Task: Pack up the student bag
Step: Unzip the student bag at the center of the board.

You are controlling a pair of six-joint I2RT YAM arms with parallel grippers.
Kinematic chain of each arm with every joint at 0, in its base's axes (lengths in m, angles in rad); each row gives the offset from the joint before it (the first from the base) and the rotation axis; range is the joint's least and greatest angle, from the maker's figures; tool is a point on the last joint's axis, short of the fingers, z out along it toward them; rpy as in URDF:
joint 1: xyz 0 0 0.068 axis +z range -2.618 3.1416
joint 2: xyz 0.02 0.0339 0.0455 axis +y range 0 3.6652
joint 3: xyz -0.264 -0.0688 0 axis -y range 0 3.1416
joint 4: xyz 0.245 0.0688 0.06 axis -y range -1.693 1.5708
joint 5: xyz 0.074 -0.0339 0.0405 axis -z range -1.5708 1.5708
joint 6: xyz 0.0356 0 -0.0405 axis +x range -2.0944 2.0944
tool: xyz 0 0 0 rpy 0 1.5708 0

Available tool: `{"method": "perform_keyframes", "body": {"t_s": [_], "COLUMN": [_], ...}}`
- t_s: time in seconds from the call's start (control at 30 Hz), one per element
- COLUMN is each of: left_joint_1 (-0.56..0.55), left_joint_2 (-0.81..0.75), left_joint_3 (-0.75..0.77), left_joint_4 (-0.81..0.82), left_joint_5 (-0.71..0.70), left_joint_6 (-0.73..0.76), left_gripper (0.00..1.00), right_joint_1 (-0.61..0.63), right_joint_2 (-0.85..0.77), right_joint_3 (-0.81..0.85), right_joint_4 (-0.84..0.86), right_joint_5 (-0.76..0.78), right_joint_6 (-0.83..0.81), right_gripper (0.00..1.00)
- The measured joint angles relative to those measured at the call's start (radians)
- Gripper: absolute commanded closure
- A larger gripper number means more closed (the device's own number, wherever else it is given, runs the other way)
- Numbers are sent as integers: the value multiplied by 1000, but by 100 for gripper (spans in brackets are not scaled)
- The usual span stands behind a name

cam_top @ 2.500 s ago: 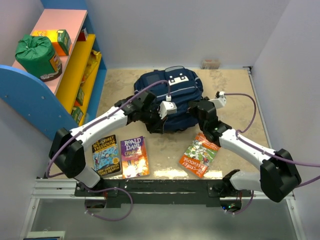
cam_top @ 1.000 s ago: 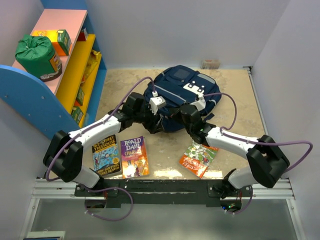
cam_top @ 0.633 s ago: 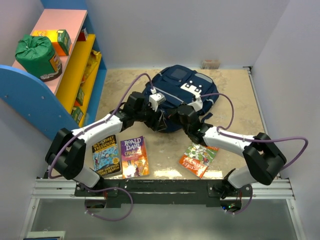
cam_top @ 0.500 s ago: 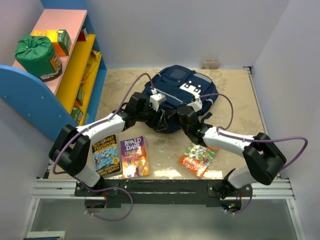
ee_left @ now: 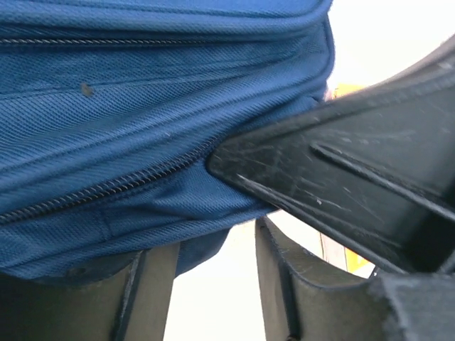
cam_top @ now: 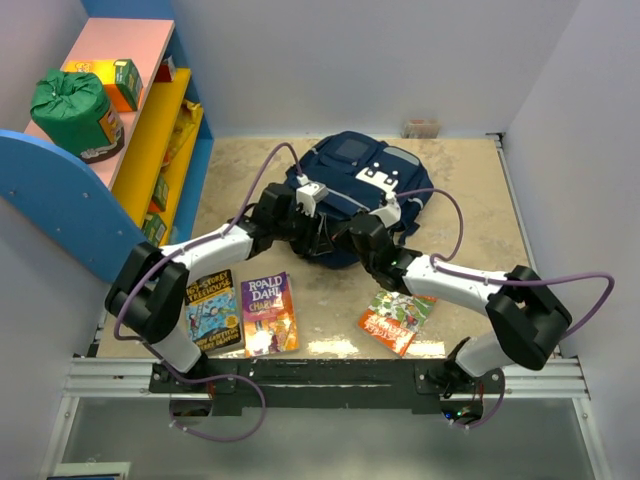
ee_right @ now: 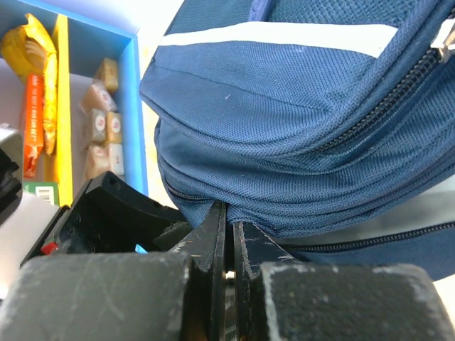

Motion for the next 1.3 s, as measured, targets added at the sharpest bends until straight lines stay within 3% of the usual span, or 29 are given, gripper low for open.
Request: {"method": "perform_keyframes", "body": {"t_s": [0.07, 0.17, 0.2, 0.23, 0.7, 0.73, 0.77, 0.87, 1.0, 1.03, 1.07, 1.13, 1.23, 1.27, 1.3], "left_joint_1": [2, 7, 9, 11, 38, 38, 38, 46, 68, 74, 83, 107, 139, 147, 152], "left_joint_2": [9, 24, 29, 32, -18, -30, -39, -51, -56, -57, -59, -64, -74, -77, -77], "left_joint_3": [0, 0, 0, 0, -3, -5, -6, -10, -26, -33, -42, -57, -78, -84, -89], "left_joint_4": [4, 10, 9, 10, 8, 9, 10, 23, 46, 48, 55, 63, 72, 80, 91], "left_joint_5": [-1, 2, 2, 3, 61, 69, 76, 107, 161, 171, 180, 192, 201, 206, 214], "left_joint_6": [-11, -31, -37, -42, -25, -21, -17, -11, -21, -24, -29, -44, -64, -73, -84], "left_gripper": [61, 81, 95, 100, 100, 99, 87, 76, 75, 77, 85, 88, 82, 73, 71], "right_joint_1": [6, 14, 17, 19, 36, 37, 38, 38, 40, 41, 42, 45, 48, 49, 49], "right_joint_2": [0, 0, 0, 0, -20, -20, -20, -20, -20, -20, -20, -20, -20, -20, -20], "right_joint_3": [0, 0, 0, 0, 6, 13, 21, 37, 39, 39, 39, 40, 45, 48, 51], "right_joint_4": [-9, -20, -21, -21, -12, -12, -13, -12, -13, -13, -14, -19, -22, -22, -24], "right_joint_5": [8, 24, 30, 33, 94, 98, 103, 109, 111, 112, 112, 112, 114, 115, 115], "right_joint_6": [0, 1, 1, 0, -17, -23, -29, -47, -58, -62, -66, -73, -84, -90, -92], "right_gripper": [100, 100, 100, 100, 100, 100, 100, 100, 100, 100, 100, 100, 100, 100, 100]}}
